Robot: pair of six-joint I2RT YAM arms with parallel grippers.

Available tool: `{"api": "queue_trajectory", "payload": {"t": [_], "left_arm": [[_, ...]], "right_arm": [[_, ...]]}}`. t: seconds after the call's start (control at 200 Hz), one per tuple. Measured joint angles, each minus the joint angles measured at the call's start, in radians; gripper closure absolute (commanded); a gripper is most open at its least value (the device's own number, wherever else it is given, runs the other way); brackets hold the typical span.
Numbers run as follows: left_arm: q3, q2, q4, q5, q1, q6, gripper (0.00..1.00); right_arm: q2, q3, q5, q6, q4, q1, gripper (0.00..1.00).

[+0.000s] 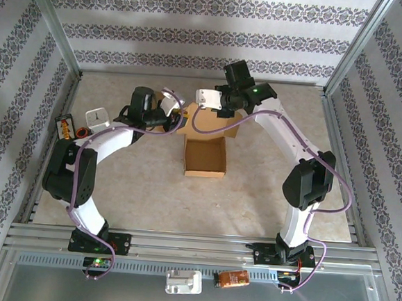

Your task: Fold the paper box

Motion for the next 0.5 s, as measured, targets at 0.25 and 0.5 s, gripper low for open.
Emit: {"api": "queue_trajectory", "payload": {"t": [0.25,0.5], "left_arm": [[-0.177,-0.283,0.100,-0.242,0.000,-0.450,0.51],[-0.145,-0.378,-0.091,-0.354,0.014,-0.715,0.49]], "right_arm": [[-0.108,-0.192,0.180,-0.018,0.154,0.096,0.89],[-0.156,-0.350,0.266,-0.006,0.248,0.150,0.86]]}}
